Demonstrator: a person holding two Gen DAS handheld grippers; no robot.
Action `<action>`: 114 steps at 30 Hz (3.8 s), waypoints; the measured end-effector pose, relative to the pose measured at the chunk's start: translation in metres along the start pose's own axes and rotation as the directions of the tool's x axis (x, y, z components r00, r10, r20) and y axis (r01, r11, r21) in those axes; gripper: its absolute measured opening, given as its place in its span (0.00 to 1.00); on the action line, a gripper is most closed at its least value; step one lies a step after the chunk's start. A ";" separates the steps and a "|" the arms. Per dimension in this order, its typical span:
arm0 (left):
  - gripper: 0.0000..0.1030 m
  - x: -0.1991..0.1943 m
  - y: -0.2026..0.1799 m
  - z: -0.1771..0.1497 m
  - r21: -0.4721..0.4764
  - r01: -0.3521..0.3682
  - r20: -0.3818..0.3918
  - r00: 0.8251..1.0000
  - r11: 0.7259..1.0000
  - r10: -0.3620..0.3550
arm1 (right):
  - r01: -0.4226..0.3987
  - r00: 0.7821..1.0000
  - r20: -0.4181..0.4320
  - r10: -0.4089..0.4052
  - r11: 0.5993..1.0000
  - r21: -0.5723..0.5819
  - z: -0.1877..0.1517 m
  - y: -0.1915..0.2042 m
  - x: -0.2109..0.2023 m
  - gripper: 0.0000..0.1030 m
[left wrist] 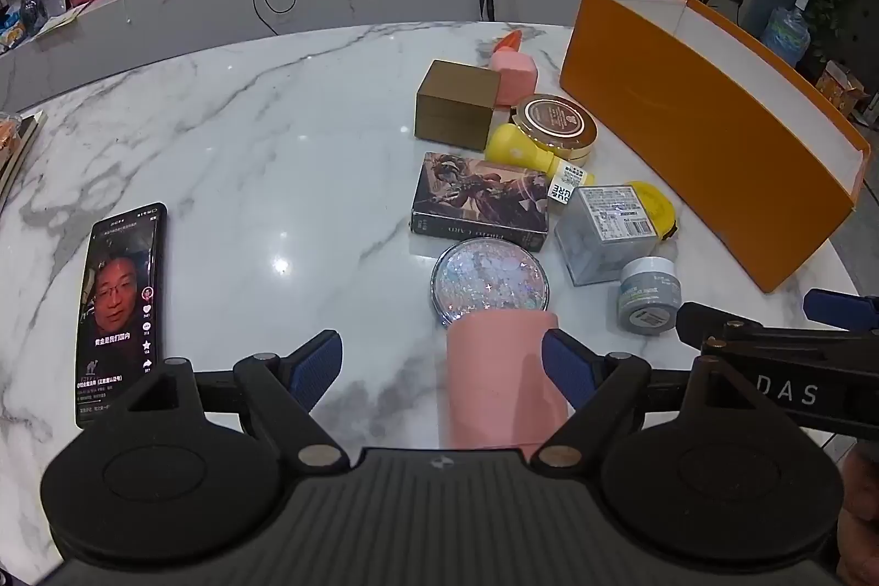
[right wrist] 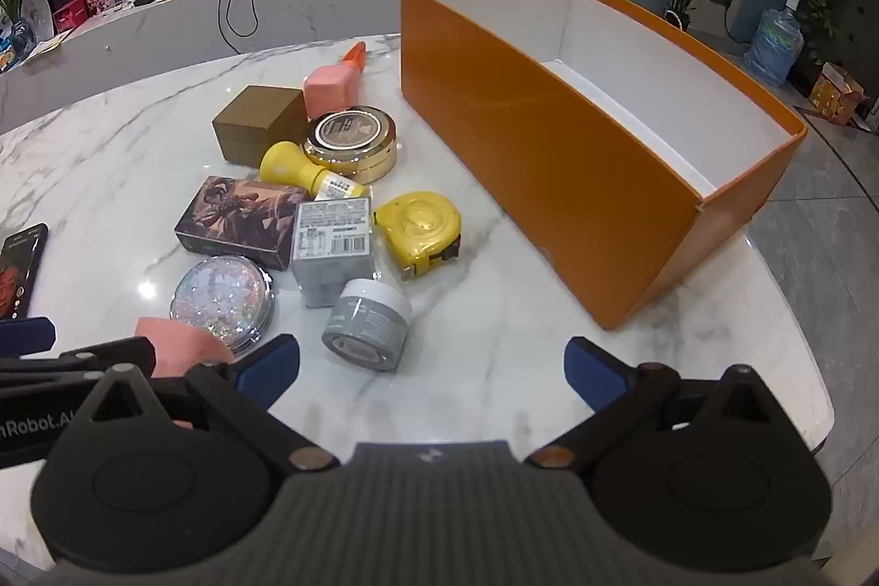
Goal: Organize rigid objects
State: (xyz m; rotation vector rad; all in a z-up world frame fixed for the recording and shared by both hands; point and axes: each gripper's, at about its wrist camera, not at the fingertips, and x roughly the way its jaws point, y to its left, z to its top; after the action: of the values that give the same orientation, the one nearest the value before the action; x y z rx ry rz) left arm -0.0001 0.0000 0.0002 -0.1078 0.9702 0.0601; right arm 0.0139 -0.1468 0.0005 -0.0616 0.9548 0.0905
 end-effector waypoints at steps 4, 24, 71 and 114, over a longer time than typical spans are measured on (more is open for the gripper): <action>0.94 -0.003 -0.002 -0.001 0.002 -0.005 0.015 1.000 1.000 0.005 | -0.003 1.000 0.001 0.003 1.000 0.002 0.000 0.000 0.001 0.98; 0.94 -0.001 -0.001 -0.001 0.002 -0.003 0.007 1.000 1.000 0.003 | 0.000 1.000 0.000 0.000 1.000 0.001 0.000 0.000 0.002 0.98; 0.94 -0.002 -0.002 0.000 0.005 -0.003 0.005 1.000 1.000 0.003 | 0.000 1.000 0.001 0.000 1.000 0.001 0.001 0.000 0.002 0.98; 0.94 0.004 -0.010 -0.014 0.050 0.068 -0.014 0.998 0.996 -0.067 | -0.046 0.991 0.125 0.053 0.997 -0.058 0.003 -0.029 -0.003 0.98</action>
State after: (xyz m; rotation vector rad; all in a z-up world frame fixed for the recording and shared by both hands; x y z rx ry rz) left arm -0.0078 -0.0117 -0.0104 -0.0947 0.9791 -0.0274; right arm 0.0179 -0.1754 0.0054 -0.0825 0.8275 0.1646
